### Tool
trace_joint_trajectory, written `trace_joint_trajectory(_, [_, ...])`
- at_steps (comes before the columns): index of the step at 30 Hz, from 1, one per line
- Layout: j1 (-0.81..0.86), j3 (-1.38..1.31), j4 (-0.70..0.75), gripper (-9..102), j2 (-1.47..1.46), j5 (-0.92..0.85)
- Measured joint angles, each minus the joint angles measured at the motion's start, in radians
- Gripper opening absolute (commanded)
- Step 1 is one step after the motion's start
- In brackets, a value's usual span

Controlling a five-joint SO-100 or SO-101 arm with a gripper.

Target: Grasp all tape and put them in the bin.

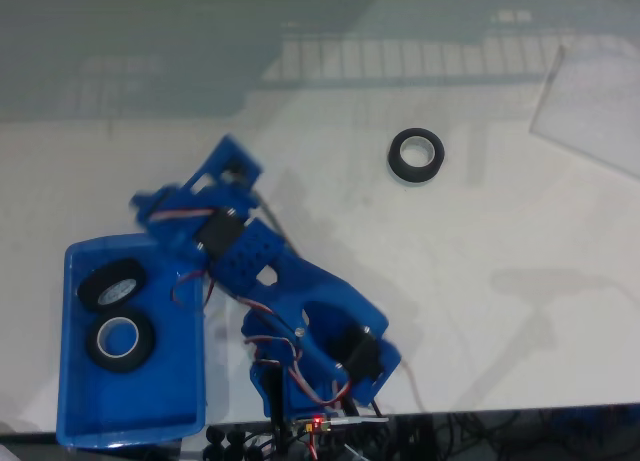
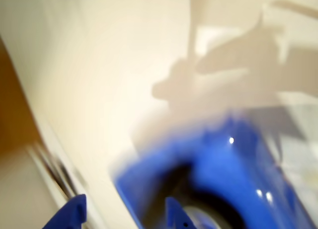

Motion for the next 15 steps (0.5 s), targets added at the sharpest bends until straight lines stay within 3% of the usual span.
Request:
trace_joint_trajectory(8, [0.612, -0.064, -0.135, 22, -0.127, 0.051])
trace_joint_trajectory(15, [0.989, -0.114, -0.242, 24, -0.339, 0.207])
